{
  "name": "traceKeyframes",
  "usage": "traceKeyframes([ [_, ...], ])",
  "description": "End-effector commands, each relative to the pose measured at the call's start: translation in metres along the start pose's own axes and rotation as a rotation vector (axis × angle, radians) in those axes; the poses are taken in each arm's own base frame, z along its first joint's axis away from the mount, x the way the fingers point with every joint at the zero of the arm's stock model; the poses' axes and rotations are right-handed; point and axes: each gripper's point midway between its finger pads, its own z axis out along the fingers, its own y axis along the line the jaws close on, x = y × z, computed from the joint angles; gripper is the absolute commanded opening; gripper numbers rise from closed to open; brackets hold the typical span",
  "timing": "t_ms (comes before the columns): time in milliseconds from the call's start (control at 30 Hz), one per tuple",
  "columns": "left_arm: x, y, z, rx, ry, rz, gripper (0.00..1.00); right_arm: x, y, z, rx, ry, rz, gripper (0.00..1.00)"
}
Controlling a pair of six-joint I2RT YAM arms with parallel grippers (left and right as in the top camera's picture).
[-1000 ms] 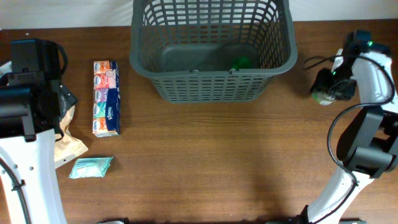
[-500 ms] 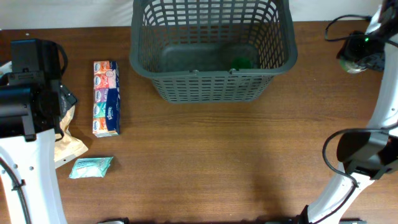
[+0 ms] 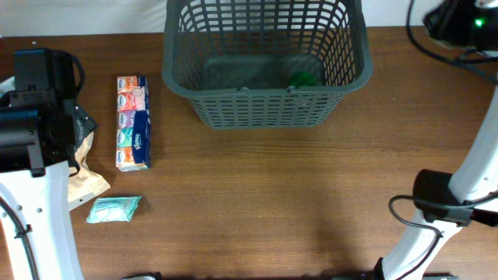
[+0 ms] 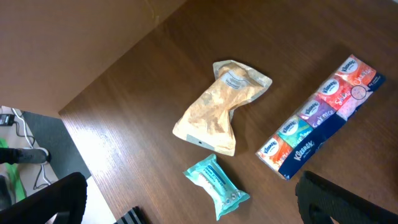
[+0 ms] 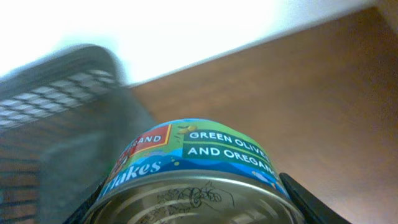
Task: Pack container
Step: 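Lift the tuna can and carry it toward the basket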
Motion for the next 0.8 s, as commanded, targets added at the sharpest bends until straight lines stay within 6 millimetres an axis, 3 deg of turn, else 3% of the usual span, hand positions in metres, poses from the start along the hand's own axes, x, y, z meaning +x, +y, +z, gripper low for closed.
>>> traceKeyframes([
  [0,0.001,0.0,0.002,-0.003,0.007,-0.01,1.0,-0.008,0.05,-0.02,-0.13,-0.073,-0.04,0.04],
  [233,0.001,0.0,0.002,-0.003,0.007,-0.01,1.0,-0.017,0.139,-0.027,-0.303,-0.176,-0.148,0.04],
  [433,0.001,0.0,0.002,-0.003,0.007,-0.01,1.0,-0.015,0.187,-0.023,-0.376,-0.217,-0.201,0.04],
  [600,0.001,0.0,0.002,-0.003,0.007,-0.01,1.0,0.003,0.2,0.016,-0.326,-0.146,-0.205,0.04],
  [767,0.001,0.0,0.002,-0.003,0.007,-0.01,1.0,0.032,0.203,0.075,-0.287,-0.015,-0.22,0.04],
])
